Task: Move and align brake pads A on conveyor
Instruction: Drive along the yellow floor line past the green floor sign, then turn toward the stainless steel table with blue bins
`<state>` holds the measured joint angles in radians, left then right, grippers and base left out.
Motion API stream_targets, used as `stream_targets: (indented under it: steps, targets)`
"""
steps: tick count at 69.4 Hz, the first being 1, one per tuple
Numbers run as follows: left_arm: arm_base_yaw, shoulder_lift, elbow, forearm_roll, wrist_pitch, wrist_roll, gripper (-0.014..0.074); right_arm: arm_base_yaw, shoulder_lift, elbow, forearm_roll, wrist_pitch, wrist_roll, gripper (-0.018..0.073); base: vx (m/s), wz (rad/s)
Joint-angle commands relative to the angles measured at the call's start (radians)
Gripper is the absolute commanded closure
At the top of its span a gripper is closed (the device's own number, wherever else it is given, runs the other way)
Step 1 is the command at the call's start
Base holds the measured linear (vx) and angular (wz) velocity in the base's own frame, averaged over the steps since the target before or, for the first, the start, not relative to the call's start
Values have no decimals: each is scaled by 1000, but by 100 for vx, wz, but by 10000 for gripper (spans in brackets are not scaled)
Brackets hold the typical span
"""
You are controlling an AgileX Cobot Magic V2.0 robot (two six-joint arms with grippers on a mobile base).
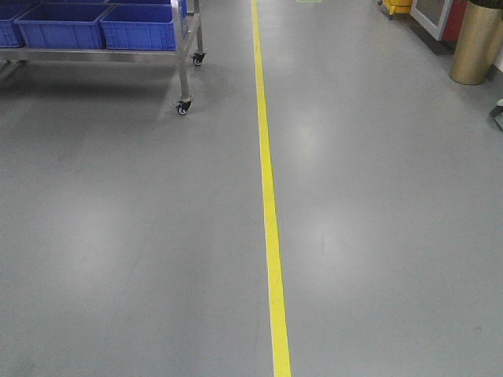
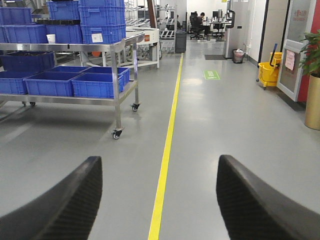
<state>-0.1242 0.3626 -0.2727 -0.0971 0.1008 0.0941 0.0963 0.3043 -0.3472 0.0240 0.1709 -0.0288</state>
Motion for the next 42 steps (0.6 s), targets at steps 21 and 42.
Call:
stream_targets:
  steps: [21,42]
  targets:
    - [-5,7,-25,-2,-82,0,132,-3,11,-27,-3,-73,-2,96,49,6]
    - [-5,7,-25,-2,-82,0,132,-3,11,-27,-3,-74,-2,96,42,45]
